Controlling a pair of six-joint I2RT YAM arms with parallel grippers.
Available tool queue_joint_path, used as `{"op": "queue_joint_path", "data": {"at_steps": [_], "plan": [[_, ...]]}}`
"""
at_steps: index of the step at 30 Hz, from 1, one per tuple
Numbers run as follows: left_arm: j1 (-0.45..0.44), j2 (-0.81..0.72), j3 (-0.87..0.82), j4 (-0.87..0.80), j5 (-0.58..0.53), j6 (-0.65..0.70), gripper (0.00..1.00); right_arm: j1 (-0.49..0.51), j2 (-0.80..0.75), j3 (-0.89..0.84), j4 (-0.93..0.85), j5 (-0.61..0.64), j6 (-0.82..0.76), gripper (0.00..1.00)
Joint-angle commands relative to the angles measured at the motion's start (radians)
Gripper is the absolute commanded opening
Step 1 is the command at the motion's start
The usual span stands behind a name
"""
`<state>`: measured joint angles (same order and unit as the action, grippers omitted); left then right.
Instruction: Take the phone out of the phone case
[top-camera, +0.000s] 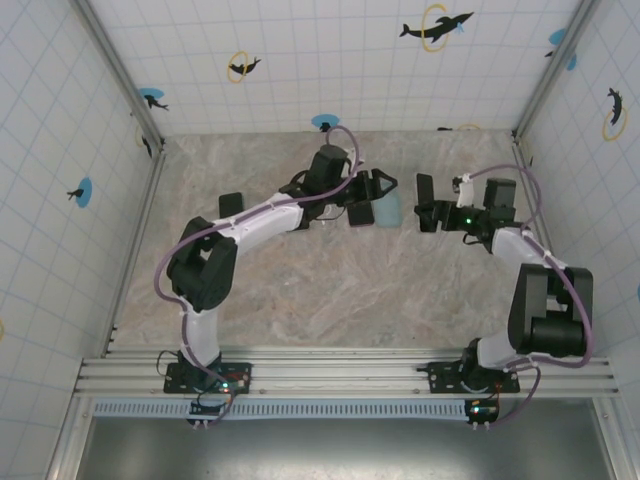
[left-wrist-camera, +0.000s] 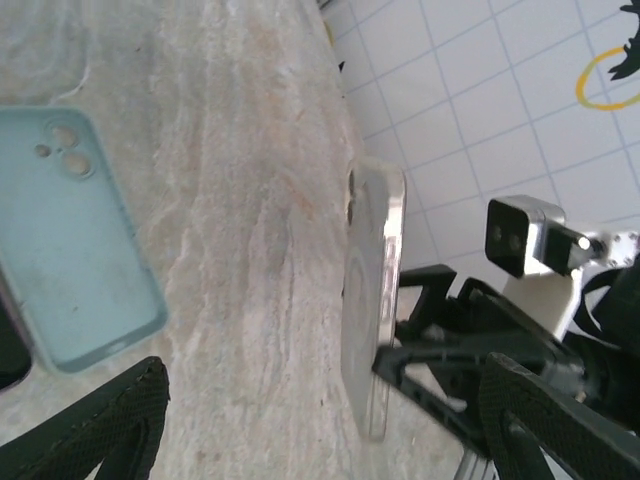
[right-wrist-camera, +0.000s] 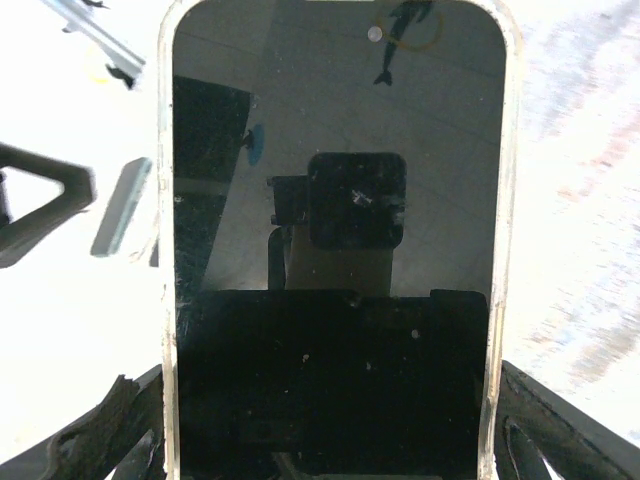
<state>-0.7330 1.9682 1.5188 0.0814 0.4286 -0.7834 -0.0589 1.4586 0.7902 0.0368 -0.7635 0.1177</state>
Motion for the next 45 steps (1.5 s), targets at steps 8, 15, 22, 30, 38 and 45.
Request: {"op": "queue_joint_path", "data": {"at_steps": [8, 15, 22, 30, 38, 45], "plan": [[-0.034, 0.096, 0.171, -0.175, -0.045, 0.09, 0.69, 0.097, -0.098, 0.04, -0.075, 0.022, -0.093, 0.5], [-0.037, 0.118, 0.21, -0.181, -0.018, 0.082, 0.56, 0.148, -0.116, 0.082, -0.16, 0.059, -0.148, 0.5], [-0.042, 0.124, 0.223, -0.186, 0.026, 0.059, 0.35, 0.167, -0.118, 0.096, -0.137, 0.073, -0.117, 0.49], [-0.046, 0.134, 0.222, -0.177, 0.061, 0.035, 0.28, 0.175, -0.116, 0.115, -0.11, 0.068, -0.09, 0.49], [-0.047, 0.13, 0.223, -0.157, 0.067, 0.006, 0.1, 0.174, -0.125, 0.115, -0.11, 0.064, -0.099, 0.51], [-0.033, 0.109, 0.209, -0.103, 0.071, -0.047, 0.07, 0.175, -0.196, 0.003, 0.027, 0.05, -0.04, 0.84]]}}
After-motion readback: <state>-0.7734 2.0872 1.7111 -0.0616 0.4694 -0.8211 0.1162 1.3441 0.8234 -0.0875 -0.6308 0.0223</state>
